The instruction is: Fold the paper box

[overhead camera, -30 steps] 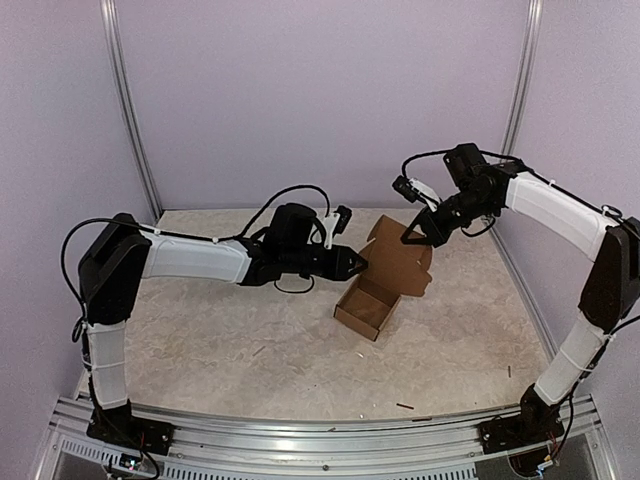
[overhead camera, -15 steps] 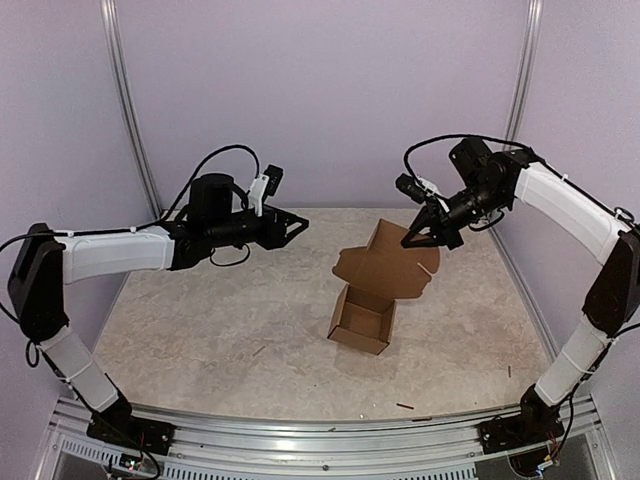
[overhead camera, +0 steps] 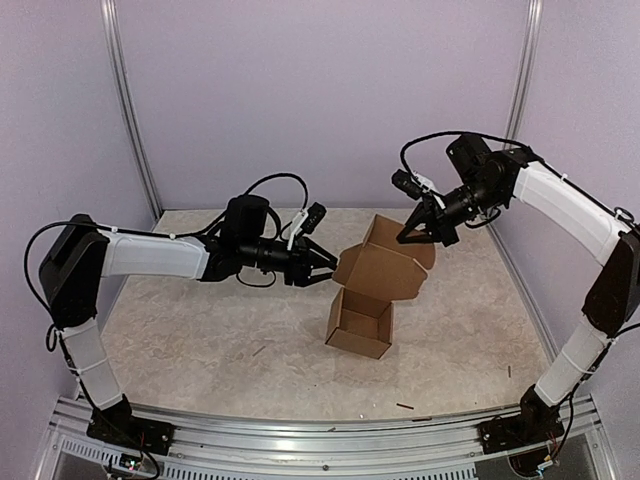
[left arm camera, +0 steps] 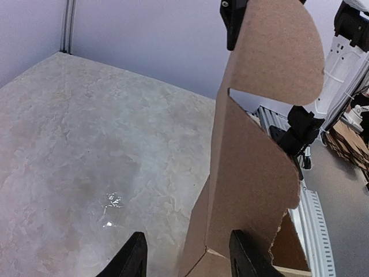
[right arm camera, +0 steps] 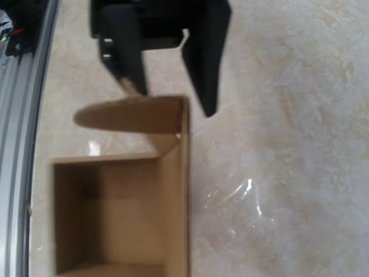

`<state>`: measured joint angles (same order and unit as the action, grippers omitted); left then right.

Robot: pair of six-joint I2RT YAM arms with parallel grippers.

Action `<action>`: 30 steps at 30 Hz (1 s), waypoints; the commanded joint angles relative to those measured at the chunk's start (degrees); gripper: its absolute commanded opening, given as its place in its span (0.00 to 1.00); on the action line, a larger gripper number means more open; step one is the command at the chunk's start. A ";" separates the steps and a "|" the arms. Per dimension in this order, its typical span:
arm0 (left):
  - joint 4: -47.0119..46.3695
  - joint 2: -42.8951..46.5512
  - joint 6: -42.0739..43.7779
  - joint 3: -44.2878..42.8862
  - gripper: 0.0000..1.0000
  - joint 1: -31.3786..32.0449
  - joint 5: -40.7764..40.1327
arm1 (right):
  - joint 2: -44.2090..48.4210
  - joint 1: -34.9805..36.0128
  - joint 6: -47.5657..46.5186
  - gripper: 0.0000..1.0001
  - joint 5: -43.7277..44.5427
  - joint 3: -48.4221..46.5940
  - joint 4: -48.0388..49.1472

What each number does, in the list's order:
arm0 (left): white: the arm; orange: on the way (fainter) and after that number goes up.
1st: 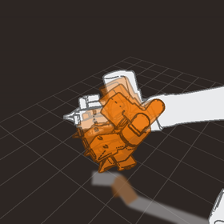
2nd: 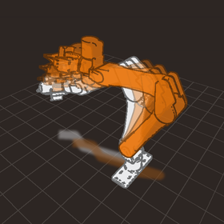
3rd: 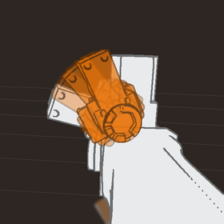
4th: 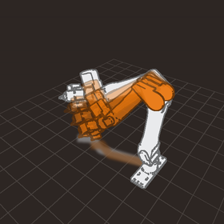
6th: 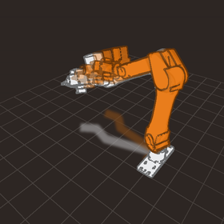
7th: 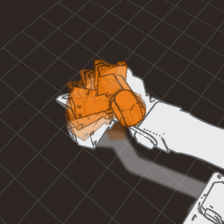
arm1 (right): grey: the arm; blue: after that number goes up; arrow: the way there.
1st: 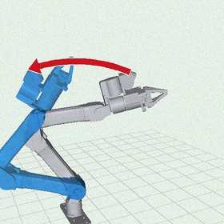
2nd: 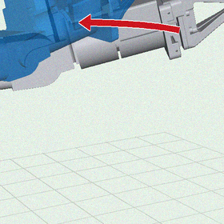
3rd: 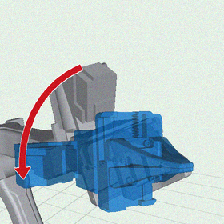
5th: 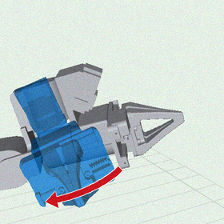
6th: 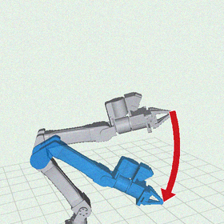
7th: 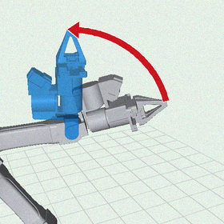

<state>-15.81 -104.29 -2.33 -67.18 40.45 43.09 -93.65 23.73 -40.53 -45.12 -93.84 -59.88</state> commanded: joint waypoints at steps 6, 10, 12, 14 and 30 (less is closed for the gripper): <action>-4.24 -3.73 -0.74 -3.14 0.53 1.62 9.84 | -0.75 0.65 5.85 0.00 2.96 -0.33 6.30; -7.81 -4.94 -4.47 -3.35 0.55 1.74 12.84 | -0.31 0.96 6.62 0.00 3.06 0.25 7.77; -9.28 -5.83 -6.28 -3.73 0.56 1.74 13.93 | -0.01 1.41 6.81 0.00 3.40 0.56 8.23; -11.14 -6.60 -8.09 -4.00 0.56 1.82 14.70 | 0.17 2.03 6.66 0.00 3.61 0.59 8.21; -19.67 -14.44 -20.76 -8.98 0.53 2.08 17.27 | 2.46 3.70 6.36 0.00 1.09 1.73 8.37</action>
<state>-32.97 -116.49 -20.14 -73.32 41.34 61.73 -93.41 25.76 -35.57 -39.68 -92.58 -53.21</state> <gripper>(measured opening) 0.548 0.013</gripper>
